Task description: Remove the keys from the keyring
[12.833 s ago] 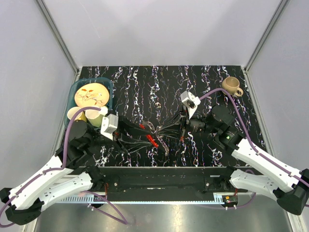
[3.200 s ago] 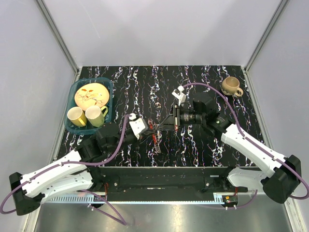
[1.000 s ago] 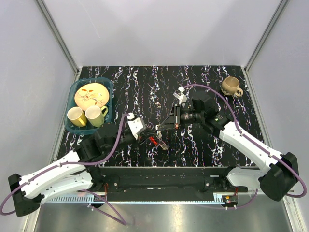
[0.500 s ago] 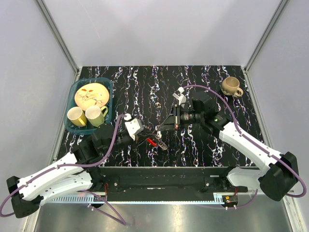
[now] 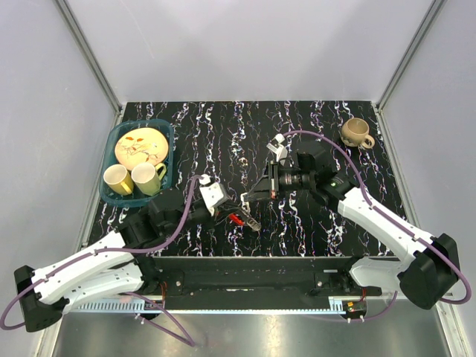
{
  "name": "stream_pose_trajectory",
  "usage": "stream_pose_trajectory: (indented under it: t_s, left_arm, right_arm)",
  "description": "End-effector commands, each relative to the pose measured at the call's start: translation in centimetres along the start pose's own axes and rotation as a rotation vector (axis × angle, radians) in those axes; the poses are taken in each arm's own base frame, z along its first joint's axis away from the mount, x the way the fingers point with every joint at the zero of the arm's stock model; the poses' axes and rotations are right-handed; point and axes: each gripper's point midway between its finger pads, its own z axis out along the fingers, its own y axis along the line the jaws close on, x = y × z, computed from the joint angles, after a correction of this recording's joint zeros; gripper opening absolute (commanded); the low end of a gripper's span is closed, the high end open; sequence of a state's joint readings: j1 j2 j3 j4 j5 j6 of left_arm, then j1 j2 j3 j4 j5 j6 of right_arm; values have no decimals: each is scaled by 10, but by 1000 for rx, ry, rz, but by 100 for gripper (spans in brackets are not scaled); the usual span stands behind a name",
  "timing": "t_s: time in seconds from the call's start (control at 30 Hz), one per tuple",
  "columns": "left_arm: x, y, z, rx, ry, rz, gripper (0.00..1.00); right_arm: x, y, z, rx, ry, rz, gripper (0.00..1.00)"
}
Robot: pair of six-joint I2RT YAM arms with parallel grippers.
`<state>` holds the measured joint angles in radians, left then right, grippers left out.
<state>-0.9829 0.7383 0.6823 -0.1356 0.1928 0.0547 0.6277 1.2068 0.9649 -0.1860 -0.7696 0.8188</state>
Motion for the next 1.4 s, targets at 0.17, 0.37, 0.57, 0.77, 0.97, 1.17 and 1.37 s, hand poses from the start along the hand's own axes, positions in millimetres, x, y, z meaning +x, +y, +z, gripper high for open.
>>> stream_pose_trajectory:
  t_s: [0.17, 0.37, 0.57, 0.77, 0.97, 1.17, 1.37]
  left_arm:
    - [-2, -22, 8, 128, 51, 10, 0]
    - [-8, -31, 9, 185, 31, 23, 0]
    - [-22, -44, 0, 241, -38, -2, 0]
    - [-25, -54, -1, 291, -76, -25, 0]
    - [-29, -46, -3, 245, -110, -16, 0]
    - [-39, -29, -5, 134, -151, -41, 0]
    - [-63, -35, -6, 166, -250, -114, 0]
  right_arm:
    - [-42, 26, -11, -52, -128, -107, 0]
    - [-47, 11, -6, -21, -129, -63, 0]
    - [-53, -21, -7, 27, -148, 8, 0]
    - [-48, -34, -3, 37, -127, 35, 0]
    - [-41, -37, -4, 35, -109, 23, 0]
    - [-18, -31, -7, -86, -42, -137, 0]
    - [-1, -22, -19, -149, -36, -320, 0]
